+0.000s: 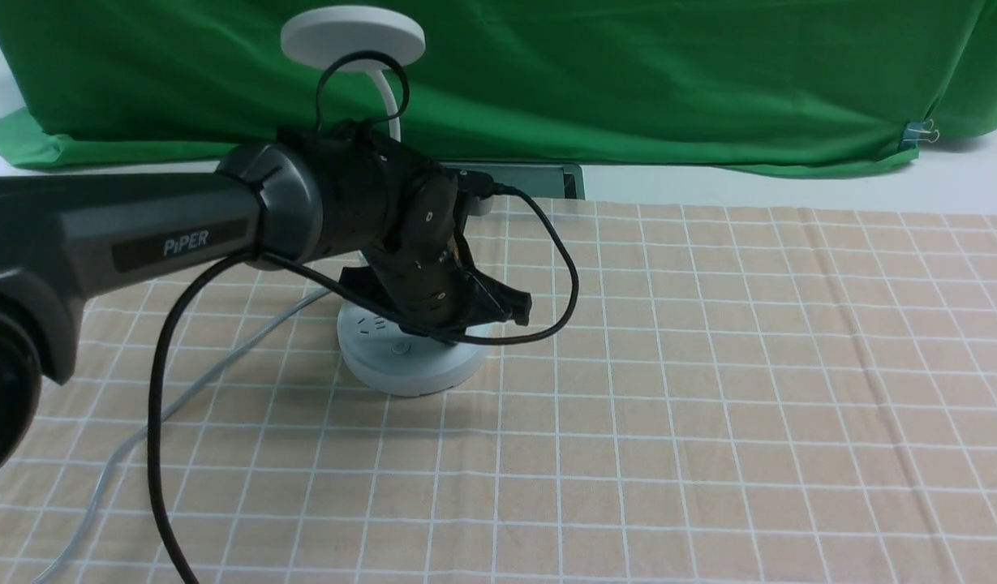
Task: Turn on the table lamp on the light coffee tablecloth with your hand.
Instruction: 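Press the power button on the lamp base to turn the lamp on with the left gripper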
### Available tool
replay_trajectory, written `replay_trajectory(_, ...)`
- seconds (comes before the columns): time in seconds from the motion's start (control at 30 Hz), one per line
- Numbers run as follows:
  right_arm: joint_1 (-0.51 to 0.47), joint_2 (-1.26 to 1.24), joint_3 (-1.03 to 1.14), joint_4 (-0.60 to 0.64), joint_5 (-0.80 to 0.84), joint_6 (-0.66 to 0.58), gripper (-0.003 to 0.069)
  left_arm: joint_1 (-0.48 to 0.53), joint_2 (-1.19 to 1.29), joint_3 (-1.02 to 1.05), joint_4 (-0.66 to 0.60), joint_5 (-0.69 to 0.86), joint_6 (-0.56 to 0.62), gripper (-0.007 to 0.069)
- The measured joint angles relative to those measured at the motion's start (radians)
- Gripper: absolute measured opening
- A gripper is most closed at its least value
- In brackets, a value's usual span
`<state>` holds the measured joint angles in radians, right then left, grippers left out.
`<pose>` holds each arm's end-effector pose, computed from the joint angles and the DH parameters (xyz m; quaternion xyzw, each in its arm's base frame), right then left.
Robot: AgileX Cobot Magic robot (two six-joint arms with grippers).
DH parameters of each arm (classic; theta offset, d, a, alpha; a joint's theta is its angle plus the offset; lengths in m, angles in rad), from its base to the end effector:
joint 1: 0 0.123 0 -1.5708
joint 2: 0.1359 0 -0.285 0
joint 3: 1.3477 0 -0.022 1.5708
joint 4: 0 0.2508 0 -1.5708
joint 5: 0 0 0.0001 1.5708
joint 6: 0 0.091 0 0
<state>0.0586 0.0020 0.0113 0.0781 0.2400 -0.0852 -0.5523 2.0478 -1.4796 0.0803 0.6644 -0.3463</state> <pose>0.0557 0.0050 0.1876 -0.0319 0.7624 0.0230 0.6459 0.3718 -0.2239 0.1768 0.1259 0.9689 -0.0638 0.2034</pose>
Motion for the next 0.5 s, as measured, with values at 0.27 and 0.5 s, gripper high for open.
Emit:
replay_trajectory(0.27,0.0,0.0,0.0,0.0,0.0,0.0,0.0241,0.001,0.017,-0.011,-0.034,-0.006,0.007,0.0)
replay_trajectory(0.5,0.0,0.0,0.0,0.0,0.0,0.0,0.0241,0.004,-0.014,-0.005,-0.075,-0.008,0.054,0.0)
